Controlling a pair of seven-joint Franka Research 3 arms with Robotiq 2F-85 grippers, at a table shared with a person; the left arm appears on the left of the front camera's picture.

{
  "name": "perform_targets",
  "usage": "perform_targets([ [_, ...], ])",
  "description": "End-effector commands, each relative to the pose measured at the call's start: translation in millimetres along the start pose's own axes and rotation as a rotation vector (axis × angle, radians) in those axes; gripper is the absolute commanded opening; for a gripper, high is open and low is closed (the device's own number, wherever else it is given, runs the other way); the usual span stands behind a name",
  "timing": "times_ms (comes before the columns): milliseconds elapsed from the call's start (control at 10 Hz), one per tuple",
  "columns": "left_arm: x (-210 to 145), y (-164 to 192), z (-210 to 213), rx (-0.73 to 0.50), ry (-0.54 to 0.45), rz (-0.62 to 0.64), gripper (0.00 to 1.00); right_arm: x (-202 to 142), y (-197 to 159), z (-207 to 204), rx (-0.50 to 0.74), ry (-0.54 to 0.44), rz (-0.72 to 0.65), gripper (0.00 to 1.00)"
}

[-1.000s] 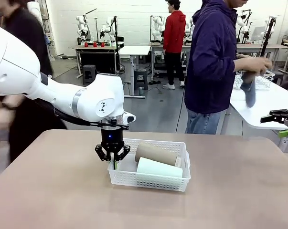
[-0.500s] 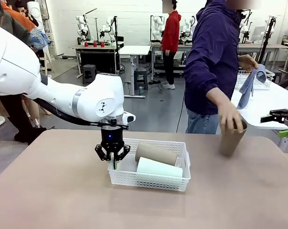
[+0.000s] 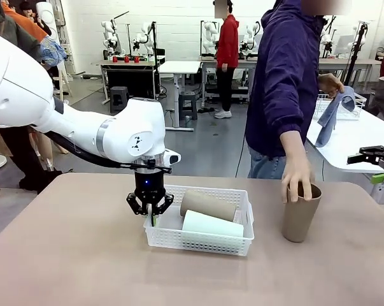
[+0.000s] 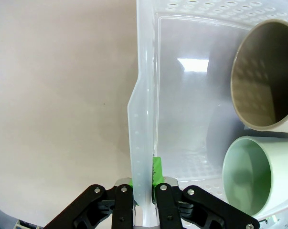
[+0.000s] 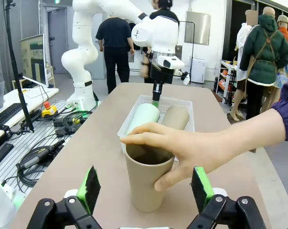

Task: Clean and organize the cups into the basket.
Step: Pick up the Reusable plastic cup from the right side of the table and stack it inside the Organizing basket in the center of the table.

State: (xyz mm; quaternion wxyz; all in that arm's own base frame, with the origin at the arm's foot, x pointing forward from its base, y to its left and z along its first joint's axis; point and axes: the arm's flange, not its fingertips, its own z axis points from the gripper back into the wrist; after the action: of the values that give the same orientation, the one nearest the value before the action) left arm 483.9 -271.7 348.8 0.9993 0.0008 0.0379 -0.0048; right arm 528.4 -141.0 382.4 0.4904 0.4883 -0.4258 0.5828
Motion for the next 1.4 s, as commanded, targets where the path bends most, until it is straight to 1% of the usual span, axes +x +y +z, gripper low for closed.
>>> perform_targets([
  [0,0.2,1.0,2.0,-0.001,-0.005,0.000,0.00,-1.1,0.2,-2.7,0.011,0.005,-0.002,1.00],
  [300,0.2,1.0,2.0,-0.001,-0.005,0.000,0.00,0.0,0.0,0.0,0.000,0.000,0.000,1.00],
  [400,0.2,1.0,2.0,-0.001,-0.005,0.000,0.00,-4.1,1.9,-9.3,-0.026,0.034,-0.024,1.00],
  [800,0.2,1.0,2.0,-0.001,-0.005,0.000,0.00,-29.4,14.1,-47.0,-0.162,0.083,-0.075,1.00],
  [1000,0.2,1.0,2.0,-0.001,-0.005,0.000,0.00,-42.2,14.9,-59.3,-0.168,0.102,-0.098,1.00],
  [1300,0.2,1.0,2.0,-0.001,-0.005,0.000,0.00,-53.7,8.7,-72.6,-0.107,0.134,-0.119,1.00],
])
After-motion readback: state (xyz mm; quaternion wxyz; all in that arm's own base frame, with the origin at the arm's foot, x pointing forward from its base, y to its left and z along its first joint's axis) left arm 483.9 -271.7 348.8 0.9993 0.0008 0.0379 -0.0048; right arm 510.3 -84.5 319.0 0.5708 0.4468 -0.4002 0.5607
